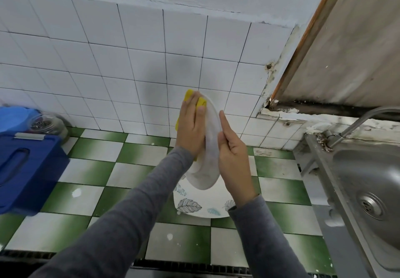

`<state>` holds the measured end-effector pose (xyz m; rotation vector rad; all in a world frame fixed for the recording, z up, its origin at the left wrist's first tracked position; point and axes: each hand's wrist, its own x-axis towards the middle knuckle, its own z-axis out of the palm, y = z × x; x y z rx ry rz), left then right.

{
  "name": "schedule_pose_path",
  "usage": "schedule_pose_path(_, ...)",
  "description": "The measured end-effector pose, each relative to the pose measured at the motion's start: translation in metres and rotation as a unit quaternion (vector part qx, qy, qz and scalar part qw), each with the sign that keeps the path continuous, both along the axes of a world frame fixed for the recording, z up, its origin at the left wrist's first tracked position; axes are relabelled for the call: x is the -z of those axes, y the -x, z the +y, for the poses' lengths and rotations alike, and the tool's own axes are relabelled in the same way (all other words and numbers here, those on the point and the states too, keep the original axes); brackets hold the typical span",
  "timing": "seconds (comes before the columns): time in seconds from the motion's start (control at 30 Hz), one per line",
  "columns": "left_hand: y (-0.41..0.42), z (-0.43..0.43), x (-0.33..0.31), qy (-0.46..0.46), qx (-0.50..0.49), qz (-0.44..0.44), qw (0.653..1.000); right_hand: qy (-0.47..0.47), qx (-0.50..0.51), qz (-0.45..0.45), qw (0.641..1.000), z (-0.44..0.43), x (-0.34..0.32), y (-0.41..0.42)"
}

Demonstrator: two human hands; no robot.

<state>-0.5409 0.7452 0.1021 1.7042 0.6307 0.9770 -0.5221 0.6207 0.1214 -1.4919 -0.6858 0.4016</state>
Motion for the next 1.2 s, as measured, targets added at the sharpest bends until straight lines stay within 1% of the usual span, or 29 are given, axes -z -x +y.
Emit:
schedule_pose_path(0.07, 0.003, -0.008, 0.005, -0.098, 0.014, -0.005, 0.995, -0.013, 0.008, 0.01, 1.0, 0.002, -0.004, -0.001)
schedule_pose_path(0.13, 0.008, -0.018, 0.015, -0.211, 0.041, 0.005, 0.977, -0.027, 0.014, 0.027, 0.999, 0.005, -0.008, -0.004)
schedule_pose_path(0.17, 0.009, -0.016, 0.019, -0.247, 0.047, 0.01, 0.968, -0.031, 0.013, 0.032, 0.999, 0.006, -0.01, -0.005)
schedule_pose_path(0.2, 0.009, -0.011, 0.019, -0.261, 0.046, 0.013, 0.964, -0.033, 0.009, 0.036, 0.999, 0.006, -0.012, -0.005)
schedule_pose_path(0.23, 0.008, -0.005, 0.017, -0.254, 0.044, 0.012, 0.966, -0.033, 0.004, 0.038, 0.999, 0.005, -0.012, -0.006)
schedule_pose_path(0.27, 0.007, 0.0, 0.013, -0.225, 0.037, 0.009, 0.974, -0.036, -0.002, 0.041, 0.999, 0.004, -0.013, -0.006)
schedule_pose_path(0.33, 0.004, 0.007, 0.004, -0.134, 0.008, -0.001, 0.991, -0.045, -0.015, 0.049, 0.998, 0.002, -0.014, -0.006)
schedule_pose_path(0.37, 0.004, 0.008, 0.0, -0.113, -0.004, -0.004, 0.994, -0.048, -0.018, 0.05, 0.997, 0.002, -0.015, -0.007)
schedule_pose_path(0.4, 0.005, 0.007, -0.002, -0.127, -0.007, -0.004, 0.992, -0.052, -0.019, 0.052, 0.997, 0.002, -0.015, -0.007)
schedule_pose_path(0.5, 0.009, 0.006, 0.006, -0.262, 0.027, -0.001, 0.965, -0.062, -0.012, 0.067, 0.996, 0.004, -0.015, -0.01)
schedule_pose_path(0.53, 0.01, 0.011, 0.007, -0.274, 0.039, -0.005, 0.961, -0.062, -0.012, 0.076, 0.995, 0.004, -0.015, -0.011)
schedule_pose_path(0.6, 0.01, 0.021, 0.007, -0.236, 0.034, -0.018, 0.971, -0.07, -0.012, 0.102, 0.992, 0.004, -0.016, -0.011)
schedule_pose_path(0.7, 0.013, 0.032, 0.003, -0.1, -0.016, -0.026, 0.995, -0.106, 0.003, 0.141, 0.984, 0.003, -0.019, -0.011)
schedule_pose_path(0.77, 0.018, 0.038, 0.004, -0.015, -0.028, -0.01, 0.999, -0.137, 0.023, 0.167, 0.976, 0.003, -0.021, -0.01)
schedule_pose_path(0.87, 0.027, 0.038, 0.019, 0.048, -0.027, 0.008, 0.998, -0.203, 0.066, 0.219, 0.952, 0.005, -0.027, -0.011)
schedule_pose_path(0.93, 0.028, 0.024, 0.031, 0.068, -0.026, 0.001, 0.997, -0.243, 0.09, 0.239, 0.936, 0.008, -0.03, -0.011)
schedule_pose_path(0.97, 0.028, 0.015, 0.038, 0.059, -0.029, -0.005, 0.998, -0.26, 0.102, 0.246, 0.928, 0.01, -0.031, -0.01)
schedule_pose_path(1.03, 0.028, -0.001, 0.049, 0.003, -0.034, -0.022, 0.999, -0.286, 0.13, 0.26, 0.913, 0.015, -0.03, -0.009)
schedule_pose_path(1.1, 0.027, -0.008, 0.057, -0.106, -0.022, -0.027, 0.994, -0.299, 0.156, 0.278, 0.899, 0.019, -0.027, -0.01)
schedule_pose_path(1.2, 0.027, -0.016, 0.055, -0.285, 0.022, 0.0, 0.958, -0.3, 0.148, 0.309, 0.891, 0.022, -0.023, -0.011)
